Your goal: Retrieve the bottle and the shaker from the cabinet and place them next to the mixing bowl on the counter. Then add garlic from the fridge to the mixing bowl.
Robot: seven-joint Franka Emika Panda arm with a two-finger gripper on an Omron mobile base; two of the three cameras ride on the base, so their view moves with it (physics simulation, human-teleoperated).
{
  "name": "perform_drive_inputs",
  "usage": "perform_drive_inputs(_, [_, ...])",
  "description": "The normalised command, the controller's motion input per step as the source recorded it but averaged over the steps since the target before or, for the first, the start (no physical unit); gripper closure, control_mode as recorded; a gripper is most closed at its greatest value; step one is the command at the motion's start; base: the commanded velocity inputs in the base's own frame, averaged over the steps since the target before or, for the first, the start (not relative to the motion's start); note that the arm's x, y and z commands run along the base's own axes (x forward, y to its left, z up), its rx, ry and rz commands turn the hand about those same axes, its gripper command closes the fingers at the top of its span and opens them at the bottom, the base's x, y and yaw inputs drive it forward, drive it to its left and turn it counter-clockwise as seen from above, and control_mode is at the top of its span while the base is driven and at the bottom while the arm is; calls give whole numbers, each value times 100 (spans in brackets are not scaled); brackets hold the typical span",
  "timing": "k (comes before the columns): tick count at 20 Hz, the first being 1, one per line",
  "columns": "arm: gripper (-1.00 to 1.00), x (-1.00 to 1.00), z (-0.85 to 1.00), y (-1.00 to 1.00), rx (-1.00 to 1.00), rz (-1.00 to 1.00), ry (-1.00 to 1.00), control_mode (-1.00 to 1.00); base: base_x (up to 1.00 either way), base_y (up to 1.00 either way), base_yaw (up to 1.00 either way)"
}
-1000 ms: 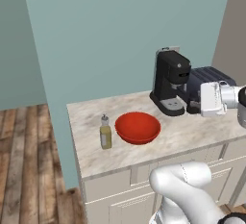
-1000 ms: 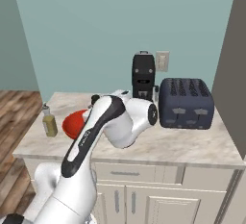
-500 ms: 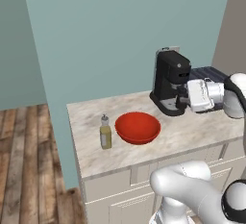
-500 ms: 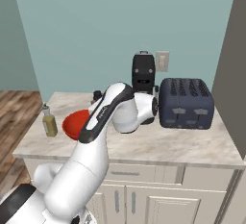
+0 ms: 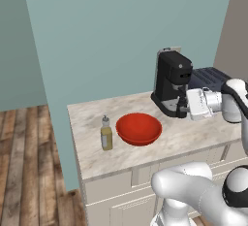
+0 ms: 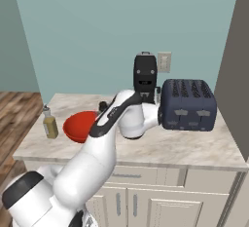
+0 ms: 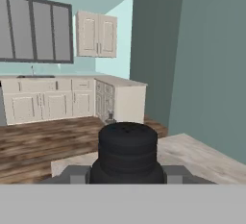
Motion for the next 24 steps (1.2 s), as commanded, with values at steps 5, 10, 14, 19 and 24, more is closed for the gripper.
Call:
perform_drive_inputs(5, [100,28,-86,0,0,0,-9,-100,0,0,0])
perform_drive_inputs(10, [100,36,-96,0,0,0,-6,-100,0,0,0])
perform_drive_inputs(14, [100,37,-50,-11,0,0,-1,-100,0,0,0])
perform_drive_inputs(19, [100,19,4,-27,0,0,0,-100,0,0,0])
perform_drive_inputs(24, [100,29,6,-44,2,0,1,-100,0,0,0])
